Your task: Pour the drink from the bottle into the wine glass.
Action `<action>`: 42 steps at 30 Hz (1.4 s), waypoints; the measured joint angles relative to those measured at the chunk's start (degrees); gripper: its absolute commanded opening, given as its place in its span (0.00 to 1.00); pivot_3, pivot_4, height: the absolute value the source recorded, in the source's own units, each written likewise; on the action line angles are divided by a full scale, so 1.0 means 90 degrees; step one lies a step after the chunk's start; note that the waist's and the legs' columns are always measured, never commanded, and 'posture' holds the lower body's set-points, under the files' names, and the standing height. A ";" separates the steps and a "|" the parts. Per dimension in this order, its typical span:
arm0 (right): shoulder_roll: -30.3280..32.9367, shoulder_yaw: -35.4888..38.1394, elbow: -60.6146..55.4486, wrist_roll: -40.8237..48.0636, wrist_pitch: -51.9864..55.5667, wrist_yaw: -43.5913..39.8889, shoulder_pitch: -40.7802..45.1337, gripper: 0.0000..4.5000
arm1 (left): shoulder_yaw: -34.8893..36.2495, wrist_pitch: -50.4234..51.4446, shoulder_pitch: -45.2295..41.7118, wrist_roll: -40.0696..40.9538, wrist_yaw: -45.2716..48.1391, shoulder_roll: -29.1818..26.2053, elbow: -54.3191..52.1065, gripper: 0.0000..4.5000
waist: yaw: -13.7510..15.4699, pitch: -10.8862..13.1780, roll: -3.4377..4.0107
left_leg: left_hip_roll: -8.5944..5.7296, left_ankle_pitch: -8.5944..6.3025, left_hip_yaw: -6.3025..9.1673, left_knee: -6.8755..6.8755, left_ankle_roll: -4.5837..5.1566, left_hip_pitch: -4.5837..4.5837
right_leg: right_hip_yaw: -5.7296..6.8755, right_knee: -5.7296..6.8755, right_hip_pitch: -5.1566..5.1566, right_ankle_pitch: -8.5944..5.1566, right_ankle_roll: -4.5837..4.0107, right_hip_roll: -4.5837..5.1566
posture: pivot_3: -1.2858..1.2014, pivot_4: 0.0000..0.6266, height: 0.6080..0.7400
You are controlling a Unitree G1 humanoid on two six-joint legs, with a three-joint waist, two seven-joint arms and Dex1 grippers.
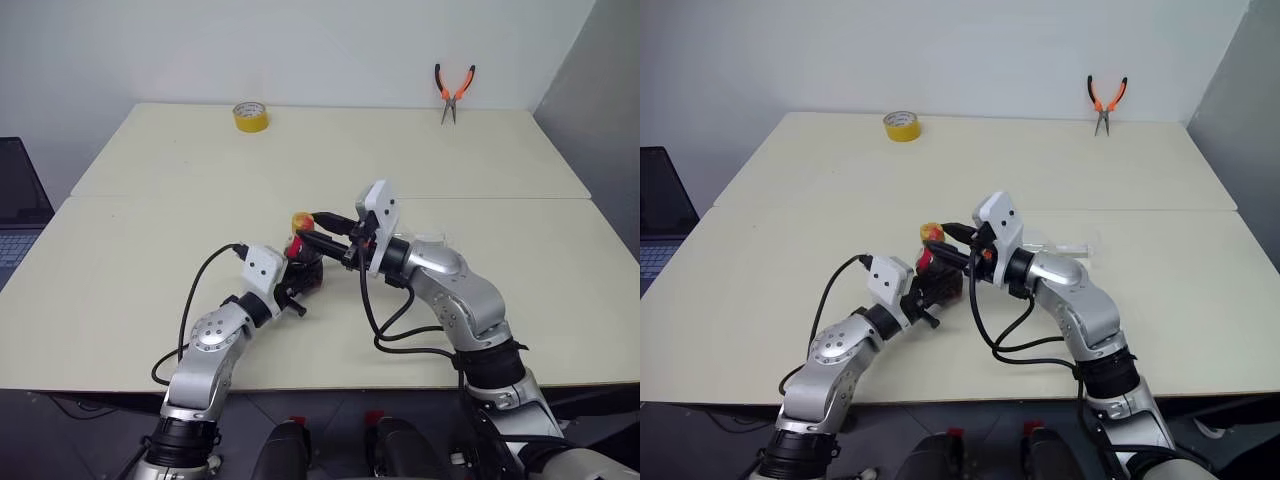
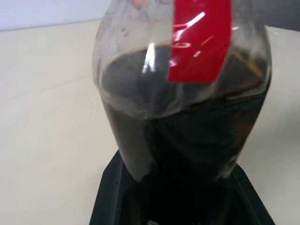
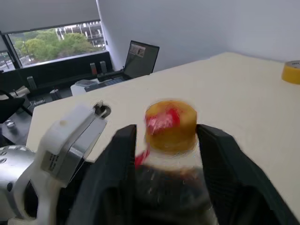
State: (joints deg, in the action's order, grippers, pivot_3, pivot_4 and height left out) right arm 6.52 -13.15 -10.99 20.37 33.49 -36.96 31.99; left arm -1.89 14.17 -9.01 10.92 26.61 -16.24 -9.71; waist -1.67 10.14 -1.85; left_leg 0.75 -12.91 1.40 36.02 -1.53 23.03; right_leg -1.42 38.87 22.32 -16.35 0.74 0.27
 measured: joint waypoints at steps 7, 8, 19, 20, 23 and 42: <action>-0.0252 -0.0308 -0.0557 -0.0223 0.0425 0.0834 -0.0264 0.90 | 0.0046 -0.0525 -0.0146 -0.0769 -0.1133 0.0413 0.0126 0.19 | 0.0002 0.0002 0.0000 | -0.0002 0.0000 0.0006 0.0000 -0.0001 0.0004 | 0.0008 -0.0001 0.0000 0.0000 0.0001 0.0005 | 0.52 0.24 1.00; -0.0317 -0.0310 -0.0621 -0.0330 0.0490 0.1047 -0.0277 0.90 | 0.0045 -0.0570 -0.0145 -0.0885 -0.1275 0.0458 0.0131 0.19 | 0.0001 0.0002 0.0000 | -0.0002 0.0000 0.0006 0.0000 -0.0001 0.0004 | 0.0008 -0.0001 0.0000 0.0000 0.0001 0.0005 | 0.52 0.24 1.00; -0.0961 -0.0291 -0.0763 -0.0633 0.0909 0.2207 -0.0023 0.90 | -0.0164 -0.0963 -0.0061 -0.1602 -0.1898 0.0612 0.0600 0.19 | 0.0001 0.0002 0.0000 | -0.0003 0.0000 0.0011 -0.0001 -0.0001 0.0005 | 0.0017 0.0000 0.0000 0.0000 0.0001 0.0006 | 0.52 0.24 1.00; -0.0971 -0.0292 -0.0763 -0.0629 0.0926 0.2208 0.0000 0.90 | -0.0163 -0.0967 -0.0061 -0.1608 -0.1910 0.0619 0.0642 0.19 | 0.0001 0.0002 0.0000 | -0.0002 0.0000 0.0012 -0.0001 -0.0001 0.0006 | 0.0019 0.0000 0.0000 0.0000 0.0000 0.0006 | 0.52 0.24 1.00; -0.1025 -0.0291 -0.0749 -0.0628 0.0927 0.2217 0.0050 0.90 | -0.0165 -0.0984 -0.0062 -0.1620 -0.1912 0.0636 0.0669 0.19 | 0.0001 0.0002 0.0000 | -0.0002 0.0000 0.0013 -0.0002 -0.0001 0.0007 | 0.0021 0.0000 0.0000 0.0000 0.0000 0.0006 | 0.52 0.24 1.00; -0.1242 -0.0200 -0.0123 -0.0652 0.0763 0.2402 0.0299 0.90 | -0.0167 -0.1082 -0.0084 -0.1623 -0.1903 0.0635 0.0795 0.18 | -0.0001 0.0002 0.0000 | -0.0002 0.0000 0.0017 -0.0001 -0.0001 0.0009 | 0.0026 0.0000 0.0000 0.0000 0.0000 0.0006 | 0.52 0.24 1.00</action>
State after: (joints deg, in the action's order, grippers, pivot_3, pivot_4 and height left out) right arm -4.66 -14.95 -12.10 14.50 40.35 -15.34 34.68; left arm -3.40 4.43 -9.77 -3.68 9.48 -10.52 -2.55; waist -1.68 10.15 -1.85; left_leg 0.73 -12.91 1.55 36.01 -1.54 23.12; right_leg -1.18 38.87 22.32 -16.35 0.74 0.32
